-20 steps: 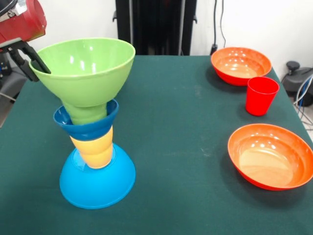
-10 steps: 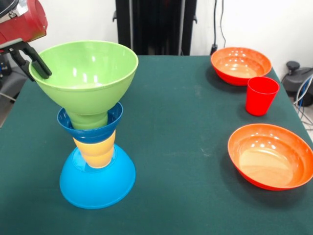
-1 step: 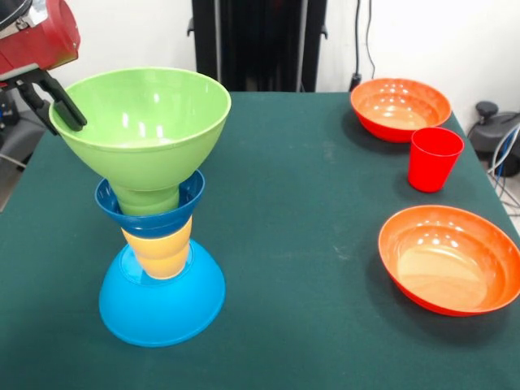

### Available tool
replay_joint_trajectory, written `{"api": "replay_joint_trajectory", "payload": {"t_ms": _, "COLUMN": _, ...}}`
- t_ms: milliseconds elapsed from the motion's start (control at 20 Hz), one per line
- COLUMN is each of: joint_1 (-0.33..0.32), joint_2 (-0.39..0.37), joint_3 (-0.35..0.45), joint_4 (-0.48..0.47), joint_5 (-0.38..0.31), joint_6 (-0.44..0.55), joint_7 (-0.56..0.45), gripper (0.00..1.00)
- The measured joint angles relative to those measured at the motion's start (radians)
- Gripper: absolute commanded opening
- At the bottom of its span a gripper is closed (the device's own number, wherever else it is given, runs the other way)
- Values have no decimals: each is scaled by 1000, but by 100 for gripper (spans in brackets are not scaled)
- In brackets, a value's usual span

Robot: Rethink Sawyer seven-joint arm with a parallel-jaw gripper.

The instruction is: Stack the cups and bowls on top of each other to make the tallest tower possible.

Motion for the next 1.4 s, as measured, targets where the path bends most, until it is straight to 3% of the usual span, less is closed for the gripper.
{"api": "replay_joint_trajectory", "payload": {"t_ms": 900, "joint_1": -1, "joint_2": -22, "joint_3": 0, "joint_4": 6, "joint_5": 0, "joint_6": 0, "joint_7": 0, "gripper": 0}}
{"api": "replay_joint_trajectory", "payload": {"t_ms": 1400, "joint_1": -2, "joint_2": -88, "joint_3": 0, "joint_4": 55, "joint_5": 28, "joint_6": 0, "joint_7": 0, "gripper": 0}}
